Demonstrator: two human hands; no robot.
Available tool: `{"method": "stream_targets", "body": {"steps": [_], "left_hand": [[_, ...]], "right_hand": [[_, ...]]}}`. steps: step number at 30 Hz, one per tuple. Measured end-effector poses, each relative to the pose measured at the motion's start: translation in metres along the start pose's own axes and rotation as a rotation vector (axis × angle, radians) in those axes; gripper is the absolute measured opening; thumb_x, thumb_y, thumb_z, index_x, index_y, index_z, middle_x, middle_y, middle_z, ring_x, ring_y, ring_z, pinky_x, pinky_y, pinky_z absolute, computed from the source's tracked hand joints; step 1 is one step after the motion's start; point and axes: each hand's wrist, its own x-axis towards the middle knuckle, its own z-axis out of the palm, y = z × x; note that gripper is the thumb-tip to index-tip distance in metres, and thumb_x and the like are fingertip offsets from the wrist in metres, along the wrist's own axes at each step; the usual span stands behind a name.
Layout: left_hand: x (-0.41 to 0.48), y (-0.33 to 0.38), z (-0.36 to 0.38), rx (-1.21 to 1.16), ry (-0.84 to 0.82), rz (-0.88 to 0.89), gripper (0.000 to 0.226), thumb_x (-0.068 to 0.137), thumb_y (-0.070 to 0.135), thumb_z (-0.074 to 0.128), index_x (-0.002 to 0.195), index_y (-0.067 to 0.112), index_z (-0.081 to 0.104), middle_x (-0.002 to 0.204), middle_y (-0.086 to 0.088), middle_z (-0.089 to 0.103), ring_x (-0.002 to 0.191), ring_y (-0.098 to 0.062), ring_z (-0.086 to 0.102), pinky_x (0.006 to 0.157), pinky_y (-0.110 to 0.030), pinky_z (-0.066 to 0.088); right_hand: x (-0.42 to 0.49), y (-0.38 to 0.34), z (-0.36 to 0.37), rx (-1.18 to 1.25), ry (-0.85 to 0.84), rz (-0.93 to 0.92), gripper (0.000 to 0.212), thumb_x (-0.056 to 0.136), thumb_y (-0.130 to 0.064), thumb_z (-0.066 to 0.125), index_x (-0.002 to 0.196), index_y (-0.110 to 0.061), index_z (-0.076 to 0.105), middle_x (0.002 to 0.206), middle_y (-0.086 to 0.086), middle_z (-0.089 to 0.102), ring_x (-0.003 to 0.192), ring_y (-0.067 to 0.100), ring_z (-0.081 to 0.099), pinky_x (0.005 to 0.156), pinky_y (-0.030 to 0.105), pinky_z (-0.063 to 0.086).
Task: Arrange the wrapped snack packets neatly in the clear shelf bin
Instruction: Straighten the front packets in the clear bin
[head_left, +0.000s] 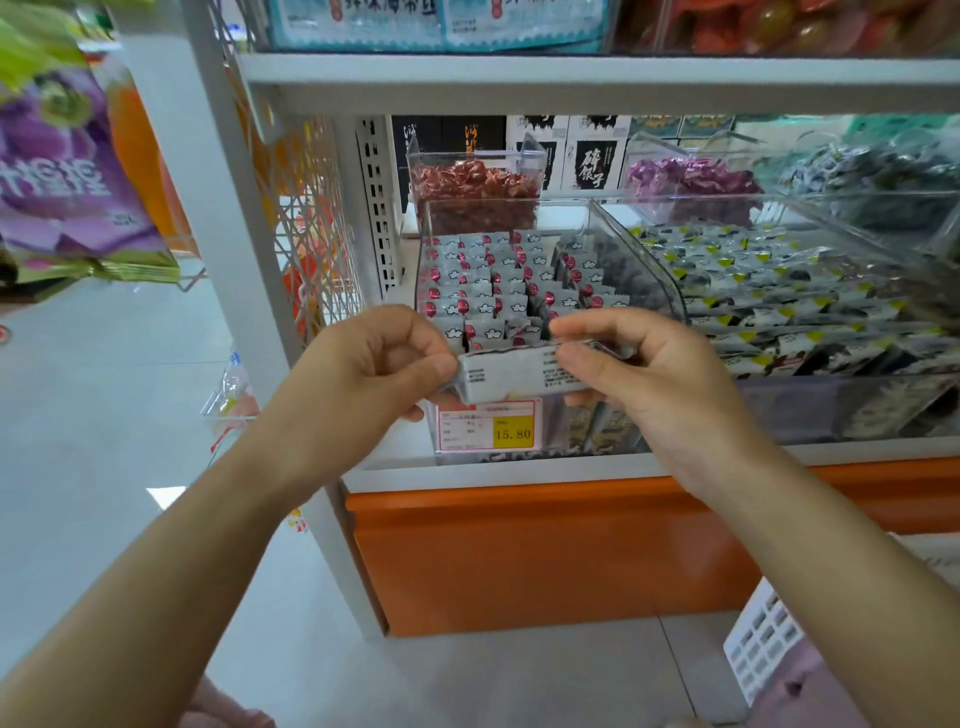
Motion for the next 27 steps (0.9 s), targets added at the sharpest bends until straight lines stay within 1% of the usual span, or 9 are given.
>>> {"method": "stream_targets", "body": {"steps": [4, 7, 11, 14, 18, 20, 23, 25, 27], "left_hand": [[0.002, -0.001, -0.005, -0.207, -0.088, -0.169, 0.017, 0.083, 0.006, 0.061, 0.07, 0.015, 0.065, 0.08, -0.006, 0.073, 0.078, -0.013, 0.069, 0.06, -0.019, 0.054], [0.003, -0.002, -0.008, -0.302, -0.119, -0.258, 0.001, 0.069, 0.015, 0.067, 0.068, 0.015, 0.069, 0.075, -0.003, 0.067, 0.073, -0.011, 0.062, 0.058, -0.019, 0.054], [0.002, -0.003, -0.008, -0.318, -0.146, -0.246, 0.007, 0.078, 0.016, 0.063, 0.072, 0.014, 0.066, 0.083, -0.006, 0.072, 0.078, -0.014, 0.068, 0.057, -0.018, 0.054], [0.002, -0.003, -0.005, -0.283, -0.078, -0.204, 0.01, 0.08, 0.018, 0.06, 0.078, 0.008, 0.062, 0.085, -0.014, 0.072, 0.077, -0.019, 0.069, 0.059, -0.019, 0.055], [0.004, -0.004, -0.002, -0.204, -0.012, -0.197, 0.012, 0.088, 0.014, 0.057, 0.078, 0.008, 0.061, 0.095, -0.028, 0.065, 0.084, -0.033, 0.067, 0.065, -0.02, 0.057], [0.003, -0.004, 0.0, -0.168, -0.022, -0.163, 0.012, 0.088, 0.015, 0.057, 0.079, 0.009, 0.062, 0.088, -0.02, 0.07, 0.082, -0.028, 0.068, 0.065, -0.02, 0.056], [0.001, -0.002, 0.004, -0.154, -0.032, -0.097, 0.007, 0.087, 0.013, 0.059, 0.082, 0.012, 0.064, 0.073, -0.002, 0.071, 0.07, -0.012, 0.067, 0.062, -0.017, 0.054], [0.0, -0.001, 0.008, -0.164, -0.045, -0.072, 0.006, 0.083, 0.017, 0.061, 0.087, 0.014, 0.065, 0.075, 0.0, 0.072, 0.071, -0.011, 0.068, 0.063, -0.016, 0.053], [-0.001, 0.001, 0.01, -0.196, -0.051, -0.06, 0.02, 0.074, 0.026, 0.064, 0.091, 0.015, 0.065, 0.078, 0.0, 0.073, 0.073, -0.011, 0.069, 0.064, -0.015, 0.052]], "right_hand": [[0.0, -0.005, -0.001, -0.029, -0.01, -0.038, 0.018, 0.08, -0.017, 0.069, 0.093, -0.029, 0.07, 0.099, -0.007, 0.069, 0.085, 0.005, 0.068, 0.063, 0.017, 0.053], [-0.001, -0.007, -0.001, -0.068, -0.034, -0.052, 0.018, 0.08, -0.017, 0.07, 0.091, -0.031, 0.07, 0.095, -0.009, 0.069, 0.083, 0.004, 0.067, 0.064, 0.015, 0.052], [0.0, -0.005, -0.002, -0.062, -0.034, -0.018, 0.016, 0.08, -0.016, 0.069, 0.09, -0.029, 0.071, 0.095, -0.008, 0.07, 0.084, 0.007, 0.068, 0.064, 0.019, 0.054], [0.0, -0.006, -0.003, -0.084, -0.043, 0.003, 0.015, 0.081, -0.017, 0.069, 0.09, -0.029, 0.072, 0.098, -0.008, 0.07, 0.083, 0.01, 0.069, 0.066, 0.023, 0.056], [-0.002, -0.007, -0.001, -0.1, -0.079, -0.006, 0.02, 0.083, -0.013, 0.067, 0.093, -0.029, 0.073, 0.095, -0.013, 0.071, 0.085, 0.004, 0.066, 0.064, 0.014, 0.051], [-0.003, -0.007, 0.0, -0.112, -0.077, -0.007, 0.018, 0.084, -0.014, 0.066, 0.093, -0.028, 0.073, 0.095, -0.013, 0.07, 0.086, 0.002, 0.065, 0.065, 0.013, 0.05], [-0.004, -0.008, 0.005, -0.16, -0.079, -0.047, 0.007, 0.08, -0.023, 0.069, 0.086, -0.026, 0.072, 0.083, -0.017, 0.069, 0.079, -0.002, 0.063, 0.066, 0.01, 0.047], [-0.005, -0.008, 0.008, -0.204, -0.077, -0.09, 0.005, 0.079, -0.025, 0.069, 0.083, -0.024, 0.07, 0.078, -0.015, 0.067, 0.075, -0.003, 0.061, 0.065, 0.01, 0.046], [-0.005, -0.011, 0.01, -0.225, -0.074, -0.121, 0.01, 0.078, -0.032, 0.068, 0.085, -0.026, 0.07, 0.081, -0.015, 0.067, 0.075, -0.004, 0.06, 0.064, 0.008, 0.044]]}}
